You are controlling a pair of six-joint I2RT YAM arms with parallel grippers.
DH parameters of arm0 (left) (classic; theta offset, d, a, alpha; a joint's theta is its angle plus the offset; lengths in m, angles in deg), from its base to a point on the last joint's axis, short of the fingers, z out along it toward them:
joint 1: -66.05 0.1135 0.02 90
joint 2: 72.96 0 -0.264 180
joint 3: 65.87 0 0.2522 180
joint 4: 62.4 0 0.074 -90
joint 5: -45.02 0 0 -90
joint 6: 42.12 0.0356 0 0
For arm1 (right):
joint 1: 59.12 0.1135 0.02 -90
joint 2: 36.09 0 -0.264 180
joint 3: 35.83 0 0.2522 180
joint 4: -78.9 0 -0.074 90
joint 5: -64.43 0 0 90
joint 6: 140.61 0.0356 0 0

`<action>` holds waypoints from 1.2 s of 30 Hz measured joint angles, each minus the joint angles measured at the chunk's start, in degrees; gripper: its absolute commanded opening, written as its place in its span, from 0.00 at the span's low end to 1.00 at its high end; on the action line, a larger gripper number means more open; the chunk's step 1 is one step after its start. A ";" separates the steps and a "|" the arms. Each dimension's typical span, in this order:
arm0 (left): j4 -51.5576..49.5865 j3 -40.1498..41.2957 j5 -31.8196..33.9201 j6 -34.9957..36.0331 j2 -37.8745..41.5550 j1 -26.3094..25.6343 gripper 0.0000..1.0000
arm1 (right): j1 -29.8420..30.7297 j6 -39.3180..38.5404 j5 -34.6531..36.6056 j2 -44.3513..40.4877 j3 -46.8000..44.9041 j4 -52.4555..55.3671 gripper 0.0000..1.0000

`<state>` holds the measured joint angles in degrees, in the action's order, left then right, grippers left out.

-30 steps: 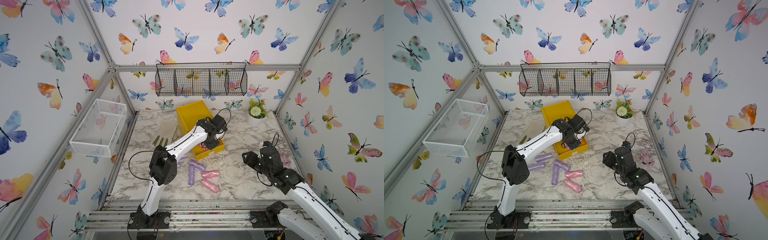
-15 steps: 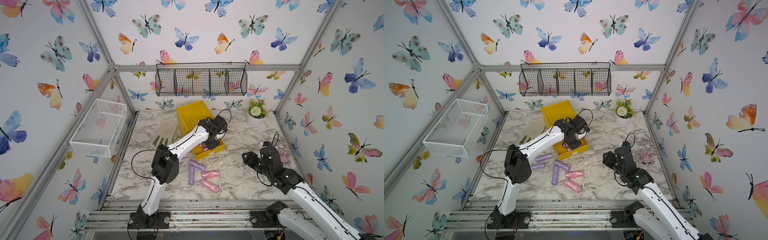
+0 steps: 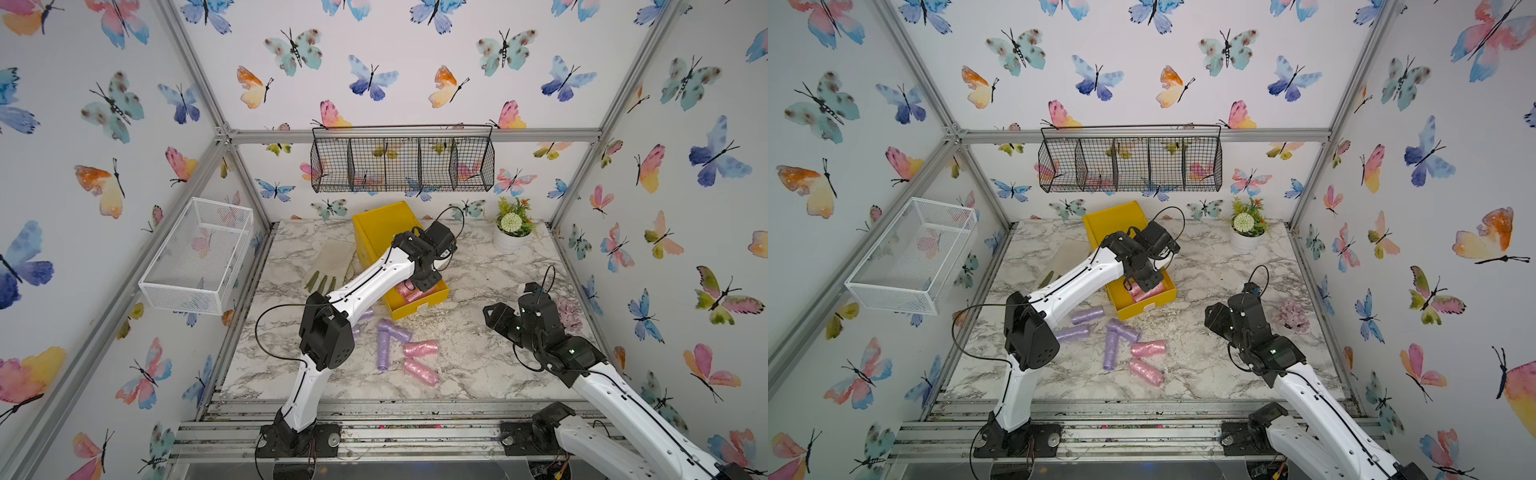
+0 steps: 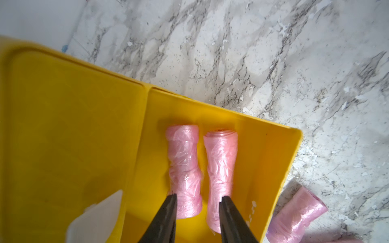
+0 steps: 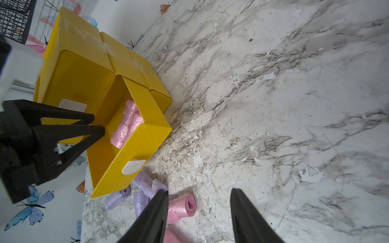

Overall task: Sort the rolls of trash bags by color and place them into the drawer
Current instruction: Place the roll of trash bags in the drawer, then pick up the roll of trash bags from the center of the board.

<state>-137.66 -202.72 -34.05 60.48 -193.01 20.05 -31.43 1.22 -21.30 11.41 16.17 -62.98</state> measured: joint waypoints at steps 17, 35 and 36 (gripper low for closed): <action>30.77 38.40 8.81 -5.88 47.12 -0.44 0.65 | -0.15 -0.87 -3.96 1.05 0.04 -0.48 0.53; 37.55 75.08 2.08 -20.87 65.53 25.77 0.67 | 11.61 -15.72 -17.35 16.59 2.25 -5.29 0.58; 37.77 75.49 1.46 -21.24 65.72 26.34 0.67 | 12.83 -16.13 -17.33 16.81 2.25 -5.35 0.60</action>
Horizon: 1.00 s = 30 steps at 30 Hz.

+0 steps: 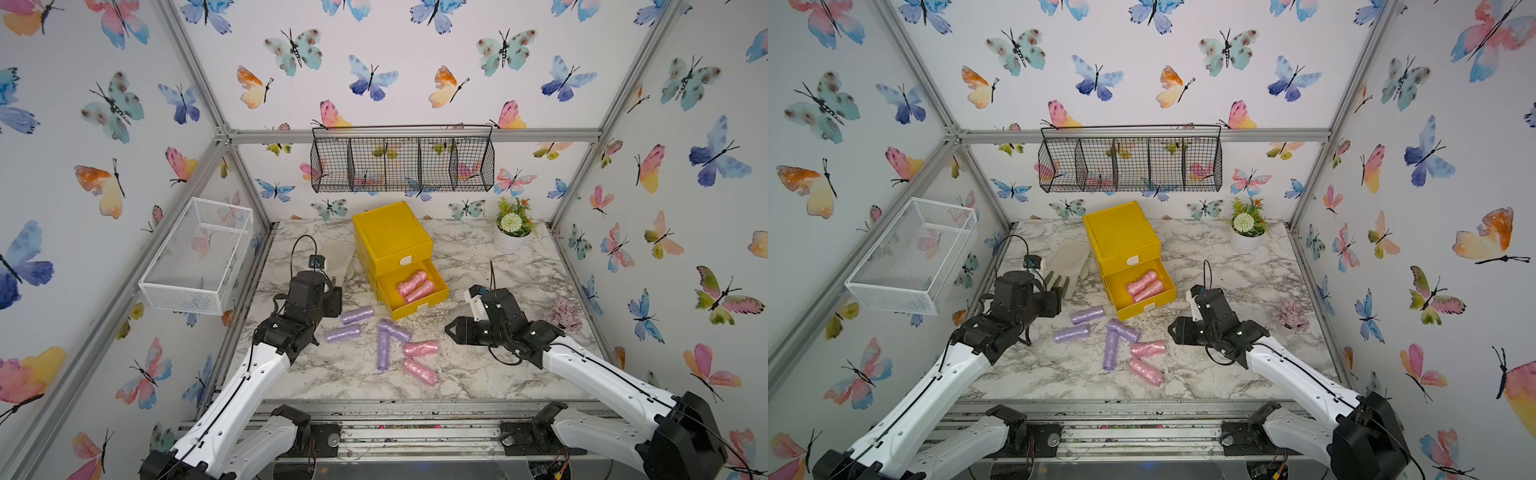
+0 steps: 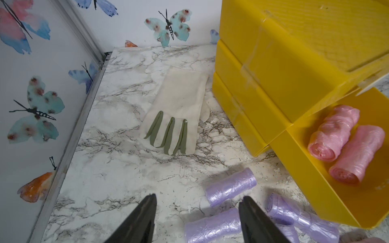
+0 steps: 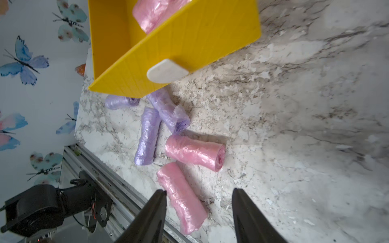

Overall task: Sort the rolls of trash bags by color and place them into the drawer
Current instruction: Pick up the roll of trash bags from the center of the board.

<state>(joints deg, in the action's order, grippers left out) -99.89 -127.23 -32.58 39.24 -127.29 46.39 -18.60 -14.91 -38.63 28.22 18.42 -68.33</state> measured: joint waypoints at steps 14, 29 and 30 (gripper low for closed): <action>0.59 1.01 -5.62 -1.07 -1.31 1.20 0.69 | 10.91 -5.53 0.87 1.16 -1.84 -3.15 0.67; 0.70 1.01 -6.34 -1.07 -2.16 1.31 0.69 | 19.63 -9.73 5.22 13.62 1.14 -4.20 0.64; 0.72 1.01 -6.34 -1.07 -2.16 1.31 0.69 | 19.80 -9.92 5.51 14.05 1.46 -4.22 0.64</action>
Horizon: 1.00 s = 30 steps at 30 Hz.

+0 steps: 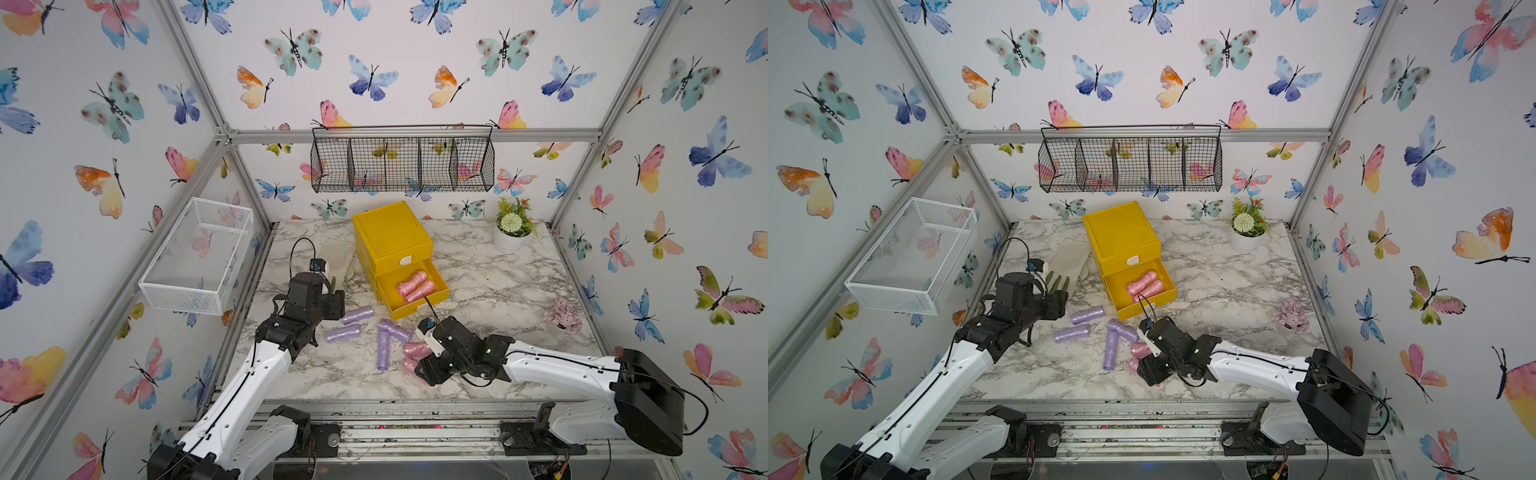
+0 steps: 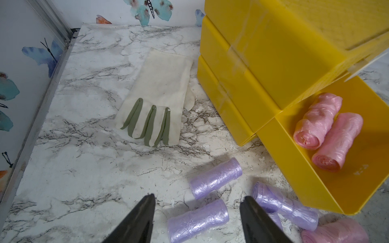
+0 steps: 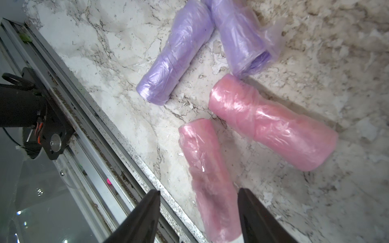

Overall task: Sort the rolls of trash bags by color and place them into the drawer
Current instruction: Pick up the roll of trash bags from the center of the board.

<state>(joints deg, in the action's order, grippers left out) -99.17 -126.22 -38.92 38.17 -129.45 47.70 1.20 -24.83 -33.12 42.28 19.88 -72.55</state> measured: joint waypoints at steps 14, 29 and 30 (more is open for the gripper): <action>0.00 0.00 -0.02 0.00 -0.15 0.02 0.69 | 1.25 -1.79 3.41 4.59 2.84 0.31 0.64; -0.02 0.00 -0.02 0.00 -0.79 0.02 0.69 | 3.17 -2.54 5.22 9.20 2.84 1.49 0.60; -0.04 0.00 -0.02 0.00 -0.79 0.02 0.69 | 3.17 -2.58 5.38 9.22 2.84 1.51 0.59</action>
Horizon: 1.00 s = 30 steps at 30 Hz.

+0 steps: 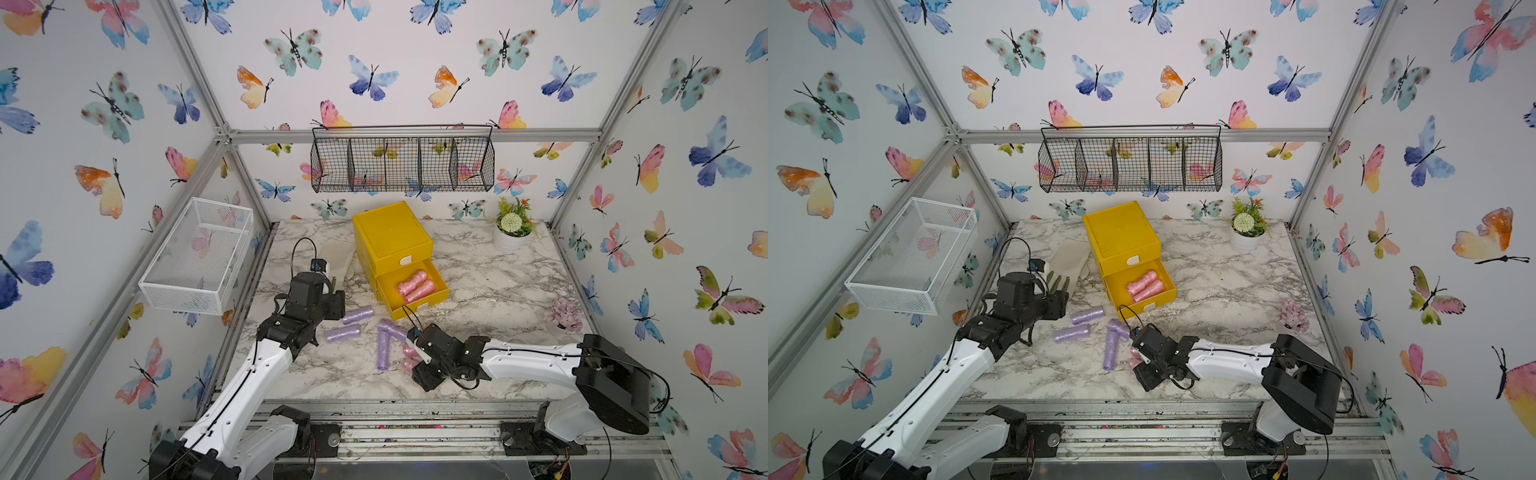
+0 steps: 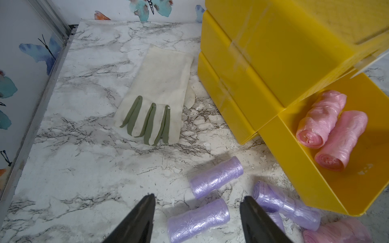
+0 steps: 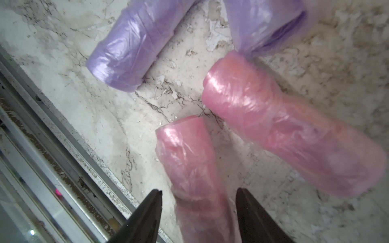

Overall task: Sort the rolls of trash bags by color and place them into the drawer
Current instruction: Pick up the roll of trash bags from the center of the board.

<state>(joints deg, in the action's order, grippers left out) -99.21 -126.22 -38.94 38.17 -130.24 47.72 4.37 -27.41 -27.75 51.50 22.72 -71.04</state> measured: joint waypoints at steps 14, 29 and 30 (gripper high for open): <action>0.00 0.00 0.00 0.02 -0.22 0.00 0.69 | 0.17 -1.05 1.88 0.46 0.92 1.27 0.46; -0.02 0.00 0.00 0.02 -0.28 0.00 0.69 | 1.11 -1.90 2.01 2.10 1.75 1.49 0.41; 0.00 0.00 -0.02 0.02 -0.28 0.00 0.69 | 1.11 -1.92 1.99 2.19 1.79 1.49 0.40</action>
<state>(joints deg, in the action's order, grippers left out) -99.21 -126.22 -38.96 38.19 -130.52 47.72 5.48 -29.34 -25.76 53.69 24.52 -69.56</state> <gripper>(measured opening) 0.691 0.415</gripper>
